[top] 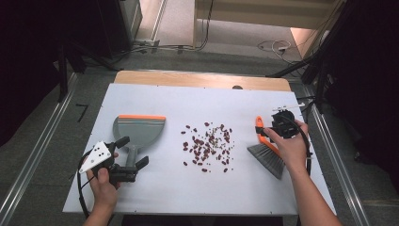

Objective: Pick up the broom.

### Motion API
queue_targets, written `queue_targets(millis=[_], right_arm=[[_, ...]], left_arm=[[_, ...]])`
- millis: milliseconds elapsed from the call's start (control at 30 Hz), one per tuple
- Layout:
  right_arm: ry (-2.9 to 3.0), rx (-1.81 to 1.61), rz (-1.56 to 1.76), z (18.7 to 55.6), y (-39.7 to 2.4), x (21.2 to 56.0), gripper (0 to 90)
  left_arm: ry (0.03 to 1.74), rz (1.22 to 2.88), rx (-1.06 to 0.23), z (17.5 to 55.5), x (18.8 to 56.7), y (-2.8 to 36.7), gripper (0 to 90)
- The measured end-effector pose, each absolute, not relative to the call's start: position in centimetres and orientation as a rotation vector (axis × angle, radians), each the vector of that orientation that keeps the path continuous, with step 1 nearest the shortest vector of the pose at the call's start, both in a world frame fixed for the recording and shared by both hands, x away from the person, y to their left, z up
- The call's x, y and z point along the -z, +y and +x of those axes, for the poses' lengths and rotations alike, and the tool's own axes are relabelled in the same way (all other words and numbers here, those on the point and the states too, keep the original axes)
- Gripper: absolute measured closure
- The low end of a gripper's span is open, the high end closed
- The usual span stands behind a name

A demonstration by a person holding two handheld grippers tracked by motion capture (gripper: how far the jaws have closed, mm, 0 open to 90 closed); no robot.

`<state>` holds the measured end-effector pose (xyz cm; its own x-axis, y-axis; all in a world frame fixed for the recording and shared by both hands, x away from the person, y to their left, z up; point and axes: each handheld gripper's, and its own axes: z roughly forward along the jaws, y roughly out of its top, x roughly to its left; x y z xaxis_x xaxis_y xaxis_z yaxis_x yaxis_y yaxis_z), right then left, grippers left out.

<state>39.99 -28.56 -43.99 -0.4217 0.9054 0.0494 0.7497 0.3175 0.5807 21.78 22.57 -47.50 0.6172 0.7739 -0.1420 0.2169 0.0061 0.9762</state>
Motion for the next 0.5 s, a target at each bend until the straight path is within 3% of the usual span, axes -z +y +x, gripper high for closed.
queue_targets(millis=[267, 500], right_arm=[[2.265, -0.606, 1.577, 41.2, -28.0, 45.4, 36.7], [2.291, -0.495, 1.660, 42.3, -27.5, 46.3, 38.9]], left_arm=[[0.857, 1.547, -0.527, 21.9, 47.6, 22.5, 0.0], [0.858, 1.544, -0.524, 21.8, 47.6, 22.5, 0.0]])
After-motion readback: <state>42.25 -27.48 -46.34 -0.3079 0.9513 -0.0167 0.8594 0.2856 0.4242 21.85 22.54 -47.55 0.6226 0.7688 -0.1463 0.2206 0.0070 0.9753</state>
